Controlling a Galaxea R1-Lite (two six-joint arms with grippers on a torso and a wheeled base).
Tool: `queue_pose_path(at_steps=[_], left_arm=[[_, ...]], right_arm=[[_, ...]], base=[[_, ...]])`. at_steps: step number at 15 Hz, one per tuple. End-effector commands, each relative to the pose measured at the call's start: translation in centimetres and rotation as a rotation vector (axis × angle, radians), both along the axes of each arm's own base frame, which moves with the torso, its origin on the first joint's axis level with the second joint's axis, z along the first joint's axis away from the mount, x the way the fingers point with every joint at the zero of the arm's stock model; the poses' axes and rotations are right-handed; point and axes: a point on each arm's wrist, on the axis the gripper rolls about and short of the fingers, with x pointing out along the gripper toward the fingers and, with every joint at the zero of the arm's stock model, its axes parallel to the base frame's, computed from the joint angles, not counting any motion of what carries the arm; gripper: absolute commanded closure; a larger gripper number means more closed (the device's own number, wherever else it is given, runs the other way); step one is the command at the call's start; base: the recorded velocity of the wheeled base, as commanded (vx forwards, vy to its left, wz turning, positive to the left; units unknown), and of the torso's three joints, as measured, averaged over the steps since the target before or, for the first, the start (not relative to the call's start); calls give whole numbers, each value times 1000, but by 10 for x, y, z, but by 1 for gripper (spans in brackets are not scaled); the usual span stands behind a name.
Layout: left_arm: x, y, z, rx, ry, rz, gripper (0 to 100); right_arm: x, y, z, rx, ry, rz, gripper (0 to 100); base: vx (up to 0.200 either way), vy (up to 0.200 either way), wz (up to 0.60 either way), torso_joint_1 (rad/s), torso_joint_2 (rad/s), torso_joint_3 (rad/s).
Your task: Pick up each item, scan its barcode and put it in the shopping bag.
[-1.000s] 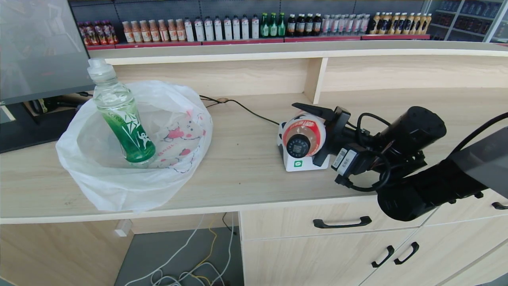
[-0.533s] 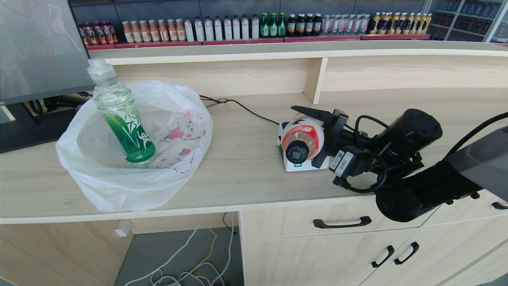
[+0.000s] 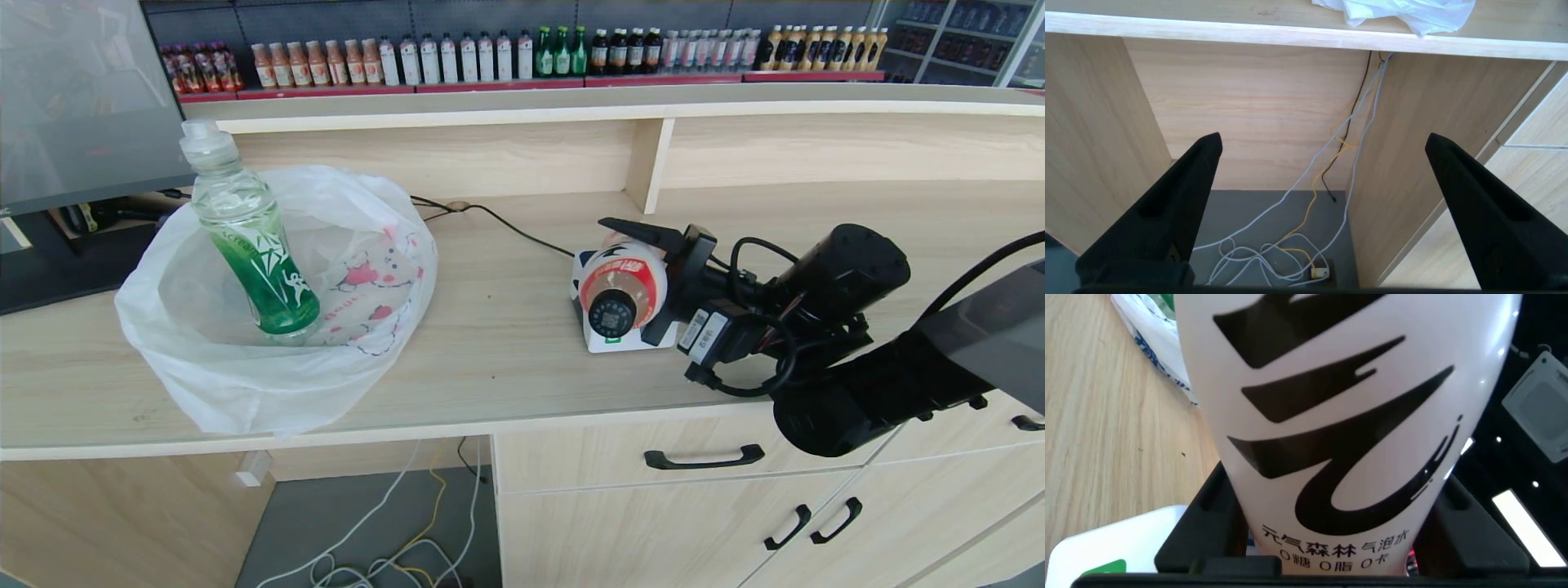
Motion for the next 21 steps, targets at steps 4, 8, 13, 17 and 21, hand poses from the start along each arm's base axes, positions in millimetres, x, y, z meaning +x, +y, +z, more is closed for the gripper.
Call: queue_pose_path(at_steps=[4, 8, 13, 17, 21], left_arm=[[0, 0, 0, 0, 0, 0, 0], [0, 0, 0, 1, 0, 0, 0], [0, 0, 0, 1, 0, 0, 0], [0, 0, 0, 1, 0, 0, 0], [0, 0, 0, 3, 0, 0, 0]], right_arm=[[-2, -1, 4, 6, -15, -6, 100], [-2, -1, 4, 6, -15, -6, 100], [-19, -10, 37, 52, -77, -25, 100], [-32, -9, 48, 80, -42, 10, 100], [-67, -8, 79, 199, -21, -9, 100]], base=[[0, 0, 0, 0, 0, 0], [0, 0, 0, 0, 0, 0], [0, 0, 0, 0, 0, 0], [0, 0, 0, 0, 0, 0], [0, 0, 0, 0, 0, 0]])
